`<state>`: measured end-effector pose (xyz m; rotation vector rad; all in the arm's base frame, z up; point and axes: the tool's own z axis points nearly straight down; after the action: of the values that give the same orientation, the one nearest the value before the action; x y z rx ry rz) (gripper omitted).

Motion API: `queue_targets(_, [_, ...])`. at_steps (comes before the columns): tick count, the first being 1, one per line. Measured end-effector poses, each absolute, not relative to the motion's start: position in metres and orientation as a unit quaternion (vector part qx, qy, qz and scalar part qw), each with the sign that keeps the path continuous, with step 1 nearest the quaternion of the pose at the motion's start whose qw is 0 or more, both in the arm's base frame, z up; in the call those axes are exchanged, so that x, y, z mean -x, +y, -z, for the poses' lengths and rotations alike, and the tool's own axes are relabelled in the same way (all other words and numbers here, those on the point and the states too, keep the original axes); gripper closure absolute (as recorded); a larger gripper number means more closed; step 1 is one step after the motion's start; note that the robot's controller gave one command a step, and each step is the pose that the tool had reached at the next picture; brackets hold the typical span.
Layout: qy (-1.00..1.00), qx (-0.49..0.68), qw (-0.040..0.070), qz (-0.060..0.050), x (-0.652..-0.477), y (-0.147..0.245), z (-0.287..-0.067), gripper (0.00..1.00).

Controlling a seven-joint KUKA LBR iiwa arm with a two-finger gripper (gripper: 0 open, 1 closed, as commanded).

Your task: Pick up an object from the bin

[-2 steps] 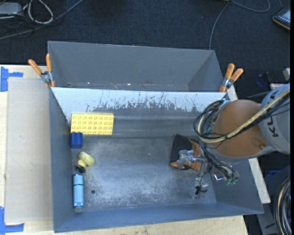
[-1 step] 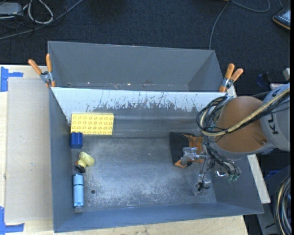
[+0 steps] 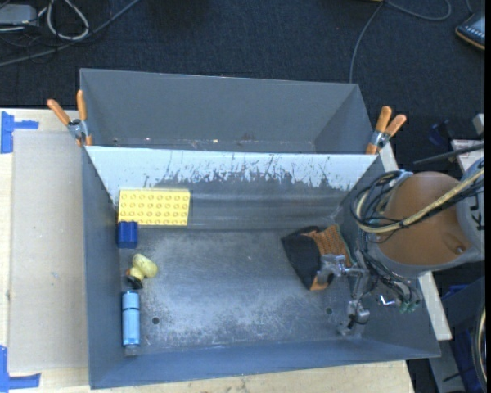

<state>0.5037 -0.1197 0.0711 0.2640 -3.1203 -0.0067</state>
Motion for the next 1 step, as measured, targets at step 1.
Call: queue_targets(1, [-0.998,-0.063,0.006,0.001,-0.4900,-0.0843,-0.0760,0.00])
